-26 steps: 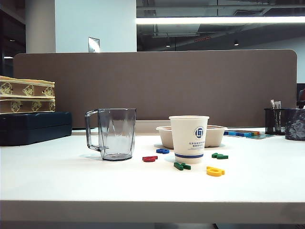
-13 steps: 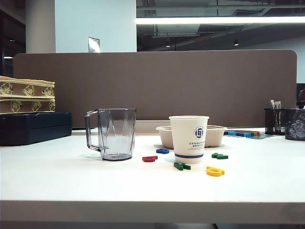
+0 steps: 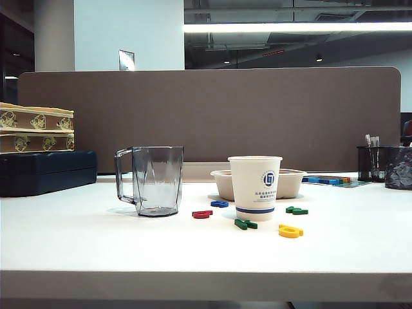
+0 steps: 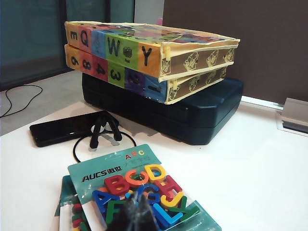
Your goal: Pick up the letter "c" and put it in the paper cup.
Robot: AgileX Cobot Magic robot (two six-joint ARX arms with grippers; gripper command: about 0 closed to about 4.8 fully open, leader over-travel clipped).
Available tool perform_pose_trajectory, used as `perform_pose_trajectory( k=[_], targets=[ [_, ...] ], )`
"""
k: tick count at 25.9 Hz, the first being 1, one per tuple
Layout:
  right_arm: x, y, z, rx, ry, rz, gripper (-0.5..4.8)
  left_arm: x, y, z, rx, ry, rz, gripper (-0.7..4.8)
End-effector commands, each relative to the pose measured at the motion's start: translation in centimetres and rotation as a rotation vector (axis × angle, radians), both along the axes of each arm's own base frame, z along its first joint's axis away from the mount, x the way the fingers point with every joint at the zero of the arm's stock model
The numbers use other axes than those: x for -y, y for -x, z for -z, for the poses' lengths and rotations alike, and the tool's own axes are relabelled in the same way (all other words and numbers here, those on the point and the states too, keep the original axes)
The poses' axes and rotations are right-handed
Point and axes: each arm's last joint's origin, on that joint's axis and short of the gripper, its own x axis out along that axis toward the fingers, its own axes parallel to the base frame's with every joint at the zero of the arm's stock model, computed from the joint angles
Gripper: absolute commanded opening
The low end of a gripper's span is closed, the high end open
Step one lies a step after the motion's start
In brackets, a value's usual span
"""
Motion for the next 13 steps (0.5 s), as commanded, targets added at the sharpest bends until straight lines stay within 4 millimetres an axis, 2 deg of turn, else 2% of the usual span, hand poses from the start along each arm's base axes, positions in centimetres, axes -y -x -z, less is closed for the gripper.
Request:
perform_pose_trajectory(
  k=[1,5,13],
  targets=[
    [0.01,0.01,0.14,0.004,-0.001,0.002,0.00,0.00,0.02,-0.22,0.013,0.000,0.000,-0.05],
    [0.01,0.01,0.14,0.004,-0.001,0.002,0.00,0.00,0.02,-0.22,0.012,0.000,0.001,-0.05],
    [0.01,0.01,0.14,0.004,-0.001,0.002,0.00,0.52,-0.14,-0.23,0.013,-0.012,0.196,-0.05]
  ],
)
